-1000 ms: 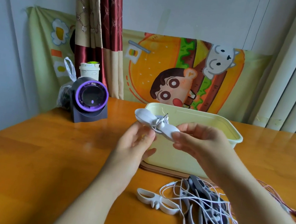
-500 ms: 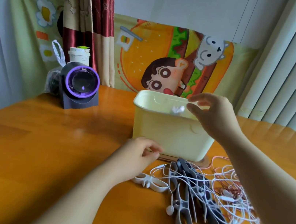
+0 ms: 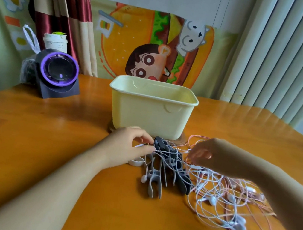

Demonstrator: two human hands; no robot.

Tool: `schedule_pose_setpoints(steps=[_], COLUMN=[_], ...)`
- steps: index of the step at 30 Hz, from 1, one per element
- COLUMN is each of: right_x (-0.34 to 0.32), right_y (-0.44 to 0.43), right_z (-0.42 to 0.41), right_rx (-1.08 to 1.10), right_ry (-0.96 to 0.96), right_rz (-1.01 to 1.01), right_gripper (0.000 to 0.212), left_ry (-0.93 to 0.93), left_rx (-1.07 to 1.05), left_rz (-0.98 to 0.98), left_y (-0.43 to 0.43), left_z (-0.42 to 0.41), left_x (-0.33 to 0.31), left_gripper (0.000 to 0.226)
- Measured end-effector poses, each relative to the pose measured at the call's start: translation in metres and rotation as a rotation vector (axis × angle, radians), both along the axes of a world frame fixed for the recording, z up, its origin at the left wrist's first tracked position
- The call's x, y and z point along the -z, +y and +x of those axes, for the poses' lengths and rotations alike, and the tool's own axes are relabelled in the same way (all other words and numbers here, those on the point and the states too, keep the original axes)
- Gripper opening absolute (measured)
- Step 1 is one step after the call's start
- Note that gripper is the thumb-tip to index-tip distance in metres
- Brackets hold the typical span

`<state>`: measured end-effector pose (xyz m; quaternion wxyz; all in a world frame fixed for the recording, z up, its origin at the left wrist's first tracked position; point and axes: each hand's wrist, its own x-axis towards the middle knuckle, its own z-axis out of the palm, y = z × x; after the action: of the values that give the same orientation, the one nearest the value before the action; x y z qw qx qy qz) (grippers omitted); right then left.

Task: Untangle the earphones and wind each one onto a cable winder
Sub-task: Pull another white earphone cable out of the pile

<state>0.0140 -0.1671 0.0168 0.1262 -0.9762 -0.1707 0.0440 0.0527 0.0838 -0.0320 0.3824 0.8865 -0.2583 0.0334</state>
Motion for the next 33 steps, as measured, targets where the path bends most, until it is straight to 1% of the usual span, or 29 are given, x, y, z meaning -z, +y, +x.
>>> schedule_pose_setpoints(steps=[2, 4, 7, 9, 13, 15, 16, 18, 20, 21, 22, 24, 25, 27, 30, 32, 33], right_x=[0.005, 0.009, 0.017, 0.017, -0.01, -0.04, -0.055, -0.087, -0.114, -0.124, -0.133, -0.143, -0.146, -0.141, -0.122, -0.105, -0.097], right_y=[-0.006, -0.01, -0.013, -0.012, -0.014, -0.017, -0.016, -0.012, -0.005, -0.002, 0.0, -0.003, -0.007, -0.02, -0.044, -0.059, -0.066], right_z=[-0.005, -0.008, -0.008, -0.007, -0.002, -0.001, -0.001, -0.002, -0.005, -0.007, -0.01, -0.013, -0.013, -0.009, -0.002, 0.004, 0.008], right_rx=[-0.003, 0.008, 0.003, 0.01, 0.105, 0.151, 0.147, 0.103, 0.047, 0.03, 0.016, 0.03, 0.063, 0.171, 0.352, 0.472, 0.53], right_ry=[0.014, 0.018, 0.018, -0.041, -0.223, -0.376, -0.429, -0.488, -0.532, -0.547, -0.562, -0.58, -0.6, -0.645, -0.647, -0.569, -0.503], right_rz=[-0.01, -0.024, -0.099, -0.108, 0.029, 0.161, 0.216, 0.288, 0.342, 0.369, 0.398, 0.455, 0.474, 0.531, 0.738, 0.937, 1.08], right_gripper=[0.02, 0.021, 0.024, 0.021, 0.025, 0.025, 0.024, 0.024, 0.023, 0.021, 0.019, 0.019, 0.022, 0.023, 0.013, 0.015, 0.015], left_ry=[-0.027, -0.06, -0.081, -0.089, -0.112, -0.141, -0.142, -0.124, -0.062, -0.026, 0.004, 0.017, -0.005, -0.033, -0.054, 0.053, 0.134], left_rx=[-0.003, -0.033, -0.109, -0.136, -0.115, -0.098, -0.084, -0.037, 0.043, 0.075, 0.097, 0.066, 0.019, -0.109, -0.275, -0.305, -0.291], left_rz=[0.095, 0.157, 0.095, 0.055, 0.023, -0.081, -0.163, -0.3, -0.34, -0.327, -0.316, -0.348, -0.389, -0.477, -0.636, -0.862, -0.992], left_y=[-0.007, -0.013, -0.016, -0.018, -0.027, -0.038, -0.045, -0.065, -0.086, -0.094, -0.101, -0.106, -0.105, -0.098, -0.079, -0.068, -0.063], left_z=[-0.002, -0.005, -0.011, -0.016, -0.02, -0.02, -0.02, -0.02, -0.02, -0.019, -0.017, -0.014, -0.012, -0.006, -0.002, 0.0, 0.001], left_x=[0.001, 0.001, -0.002, -0.009, -0.026, -0.045, -0.056, -0.083, -0.11, -0.119, -0.128, -0.138, -0.144, -0.15, -0.153, -0.153, -0.152], left_gripper=[0.004, 0.014, 0.019, 0.019, 0.013, 0.012, 0.016, 0.031, 0.047, 0.047, 0.041, 0.014, 0.01, 0.017, 0.022, 0.024, 0.026])
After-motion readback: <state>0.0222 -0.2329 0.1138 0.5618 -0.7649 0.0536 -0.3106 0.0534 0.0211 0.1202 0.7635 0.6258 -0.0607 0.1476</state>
